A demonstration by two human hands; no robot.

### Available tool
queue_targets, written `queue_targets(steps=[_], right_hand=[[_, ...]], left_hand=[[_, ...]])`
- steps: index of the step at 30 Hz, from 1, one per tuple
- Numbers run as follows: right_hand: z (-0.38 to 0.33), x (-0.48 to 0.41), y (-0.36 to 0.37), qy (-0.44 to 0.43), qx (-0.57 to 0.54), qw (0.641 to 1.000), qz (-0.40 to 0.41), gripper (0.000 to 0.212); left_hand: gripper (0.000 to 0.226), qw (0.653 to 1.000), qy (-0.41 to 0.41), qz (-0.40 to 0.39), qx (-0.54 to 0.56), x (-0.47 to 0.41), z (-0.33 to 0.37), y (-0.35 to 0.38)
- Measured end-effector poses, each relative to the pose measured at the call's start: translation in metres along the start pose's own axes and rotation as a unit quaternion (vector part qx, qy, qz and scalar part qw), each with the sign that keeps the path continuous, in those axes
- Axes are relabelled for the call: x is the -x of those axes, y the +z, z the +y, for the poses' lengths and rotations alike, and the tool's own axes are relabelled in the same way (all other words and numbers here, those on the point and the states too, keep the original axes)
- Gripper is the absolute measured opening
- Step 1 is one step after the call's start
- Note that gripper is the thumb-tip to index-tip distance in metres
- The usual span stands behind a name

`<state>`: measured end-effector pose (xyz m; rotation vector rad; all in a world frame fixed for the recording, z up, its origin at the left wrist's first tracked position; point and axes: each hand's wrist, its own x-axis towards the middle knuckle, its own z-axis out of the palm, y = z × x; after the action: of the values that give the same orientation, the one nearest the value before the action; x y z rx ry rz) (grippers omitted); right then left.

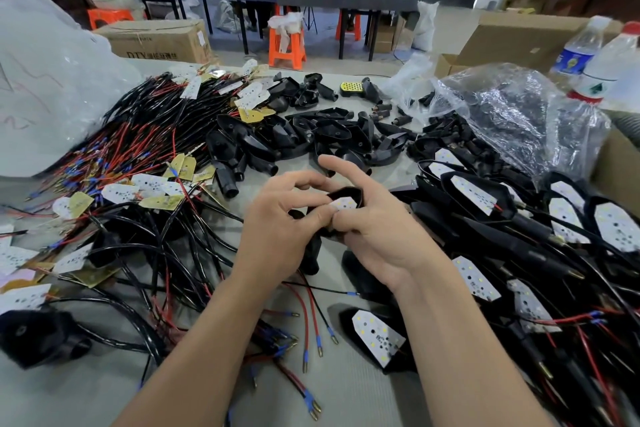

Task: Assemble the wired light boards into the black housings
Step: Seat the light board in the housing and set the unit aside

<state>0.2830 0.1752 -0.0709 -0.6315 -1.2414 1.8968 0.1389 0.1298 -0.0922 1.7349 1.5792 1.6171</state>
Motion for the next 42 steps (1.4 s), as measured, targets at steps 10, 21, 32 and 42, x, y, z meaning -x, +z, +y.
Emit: queue_targets(steps=[10,21,32,42], right_hand=[[-0.005,-0.007,0.007,-0.07,-0.08,0.968,0.226,0.036],[-0.014,0.0,0.005,-0.078,-0.045,0.947,0.31,0.033],[-0.013,0.008,0.005,0.032,0.145,0.984,0.099,0.016],[-0.013,-0.004,0.0,-0.105,0.008,0.959,0.263,0.029]], left_hand=[[0.014,0.984,-0.056,0.158,-0.053,0.004,0.009,-0.001],[0.065,0.901,-0.319,0.138,-0.258,-0.007,-0.013,-0.023],[0.024,0.93,-0.303,0.019,0.209,-0.014,-0.01,-0.027],[0.011,0.926,-0.282,-0.205,0.142,-0.004,-0.003,-0.019]])
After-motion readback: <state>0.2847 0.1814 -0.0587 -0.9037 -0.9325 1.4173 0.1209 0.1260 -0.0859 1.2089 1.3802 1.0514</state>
